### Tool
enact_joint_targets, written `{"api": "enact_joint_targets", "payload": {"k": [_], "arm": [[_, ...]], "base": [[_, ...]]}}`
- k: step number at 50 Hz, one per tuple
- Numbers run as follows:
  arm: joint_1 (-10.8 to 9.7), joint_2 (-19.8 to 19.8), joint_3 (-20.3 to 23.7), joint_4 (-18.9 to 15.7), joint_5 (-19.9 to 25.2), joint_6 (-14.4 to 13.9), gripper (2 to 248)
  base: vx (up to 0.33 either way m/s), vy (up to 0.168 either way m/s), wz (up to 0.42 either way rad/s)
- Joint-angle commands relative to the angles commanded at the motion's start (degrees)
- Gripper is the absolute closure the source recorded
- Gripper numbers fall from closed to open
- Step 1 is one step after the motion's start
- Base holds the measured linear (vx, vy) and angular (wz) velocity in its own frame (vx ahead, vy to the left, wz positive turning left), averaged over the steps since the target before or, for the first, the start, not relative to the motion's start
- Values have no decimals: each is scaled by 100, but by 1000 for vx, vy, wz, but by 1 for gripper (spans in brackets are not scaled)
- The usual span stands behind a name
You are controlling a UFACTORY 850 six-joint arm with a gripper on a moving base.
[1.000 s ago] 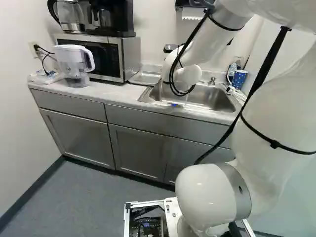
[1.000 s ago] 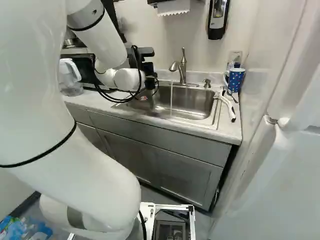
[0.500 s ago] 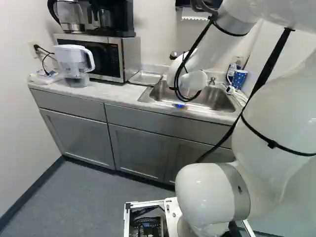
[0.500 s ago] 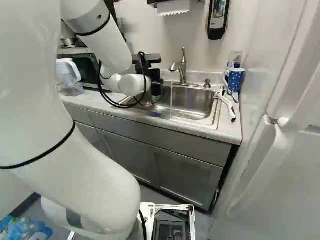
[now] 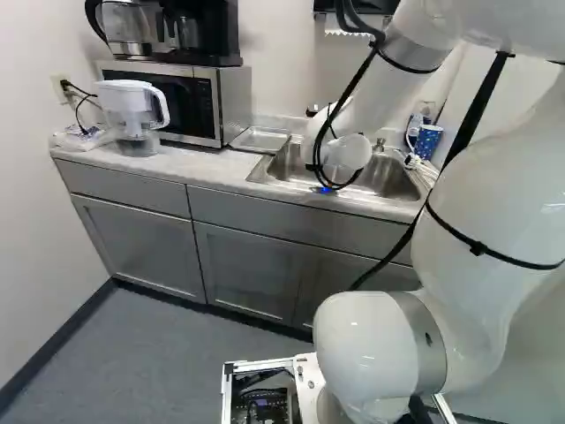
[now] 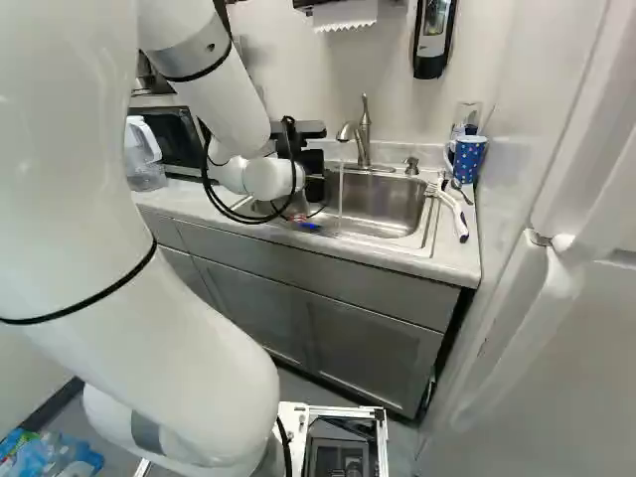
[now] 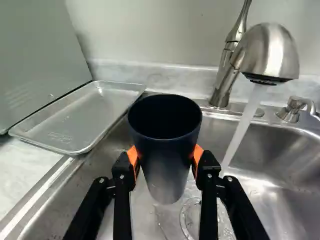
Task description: Rinse the cup and place it in the tray
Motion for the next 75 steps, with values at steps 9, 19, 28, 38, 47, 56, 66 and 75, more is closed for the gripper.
{"api": "enact_joint_targets", "payload": {"k": [9,19,28,38,47,56,66,75], "arm": [[-48,-33,-6,0,0,0,128],[-176,-56,-30,0,0,0,128],[-326,-90,-64,0,0,0,128],[-493,-136,-111,0,-8,0,128],[-647,-185,-161,0,-67,0,128],[-765,-227,-205,0,-146,0,128],[-808,-244,-222,0,-198,0,128],[-808,-244,-222,0,-198,0,128]], "base": [[0,0,0],[0,0,0],[0,0,0],[0,0,0],[0,0,0],[0,0,0],[0,0,0],[0,0,0]]}}
